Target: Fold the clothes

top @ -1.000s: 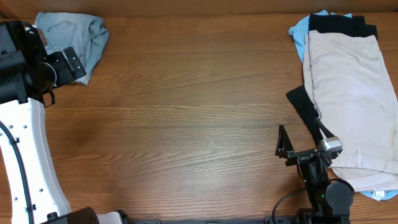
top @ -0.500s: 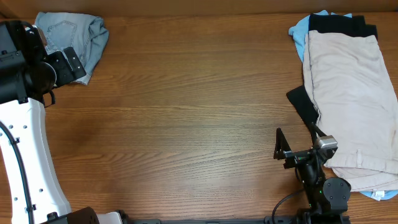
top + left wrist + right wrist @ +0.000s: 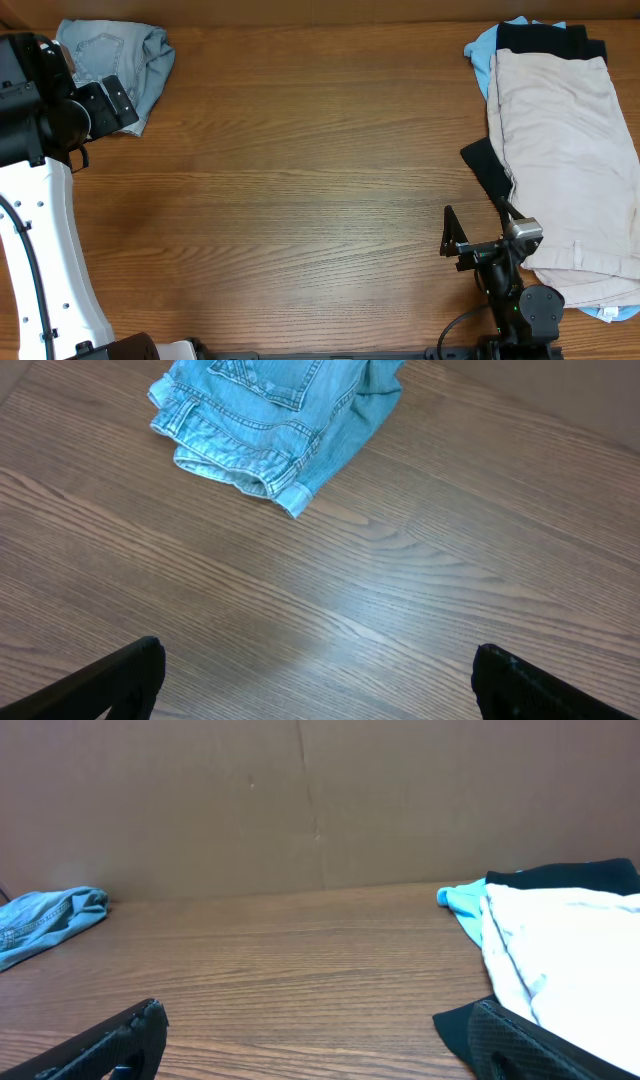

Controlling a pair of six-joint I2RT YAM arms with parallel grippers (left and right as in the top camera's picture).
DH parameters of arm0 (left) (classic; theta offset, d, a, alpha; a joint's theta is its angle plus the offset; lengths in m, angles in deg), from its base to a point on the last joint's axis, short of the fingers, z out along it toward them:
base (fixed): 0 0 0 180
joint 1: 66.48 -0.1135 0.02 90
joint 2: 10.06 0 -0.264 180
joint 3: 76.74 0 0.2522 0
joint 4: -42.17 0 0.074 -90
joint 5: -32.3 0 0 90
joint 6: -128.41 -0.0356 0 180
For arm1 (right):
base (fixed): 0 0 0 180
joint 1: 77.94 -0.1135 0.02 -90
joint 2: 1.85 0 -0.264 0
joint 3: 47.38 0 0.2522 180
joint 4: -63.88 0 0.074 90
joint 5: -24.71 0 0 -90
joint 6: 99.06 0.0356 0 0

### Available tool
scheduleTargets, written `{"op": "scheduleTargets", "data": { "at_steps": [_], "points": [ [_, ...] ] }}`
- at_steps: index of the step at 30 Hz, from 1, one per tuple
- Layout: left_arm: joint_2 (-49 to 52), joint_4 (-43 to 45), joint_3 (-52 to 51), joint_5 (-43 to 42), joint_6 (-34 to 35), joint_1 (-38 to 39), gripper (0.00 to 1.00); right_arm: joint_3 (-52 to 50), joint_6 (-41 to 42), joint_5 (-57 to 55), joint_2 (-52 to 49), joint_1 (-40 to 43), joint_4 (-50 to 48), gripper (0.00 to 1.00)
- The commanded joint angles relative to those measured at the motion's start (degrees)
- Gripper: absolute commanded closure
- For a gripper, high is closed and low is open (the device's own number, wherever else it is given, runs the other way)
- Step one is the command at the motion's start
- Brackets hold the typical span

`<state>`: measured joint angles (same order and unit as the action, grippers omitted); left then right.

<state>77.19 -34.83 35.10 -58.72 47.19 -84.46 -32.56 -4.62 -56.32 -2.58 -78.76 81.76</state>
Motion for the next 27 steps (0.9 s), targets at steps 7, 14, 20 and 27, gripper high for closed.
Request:
{"op": "scheduleTargets", "data": {
  "at_steps": [7,14,20,27],
  "points": [
    [0.09,0.02,0.68,0.39,-1.09,-0.04,0.0,-0.59,0.02,-0.37,0.57,0.15,-0.15,0.0],
    [-3.19,0.02,0.66,0.15,-1.07,1.44,0.0,-0.59,0.02,-0.37,0.57,0.15,-0.15,0.0],
    [-12.68,-0.28,0.66,3.82,-2.91,6.56,0.0,-0.59,0.02,-0.37,0.57,0.15,-0.15,0.0],
    [-23.34,-0.9,-0.98,4.42,-2.82,7.58,0.0,-0.59,0.02,-0.37,0.57,0.15,-0.15,0.0]
  ]
}}
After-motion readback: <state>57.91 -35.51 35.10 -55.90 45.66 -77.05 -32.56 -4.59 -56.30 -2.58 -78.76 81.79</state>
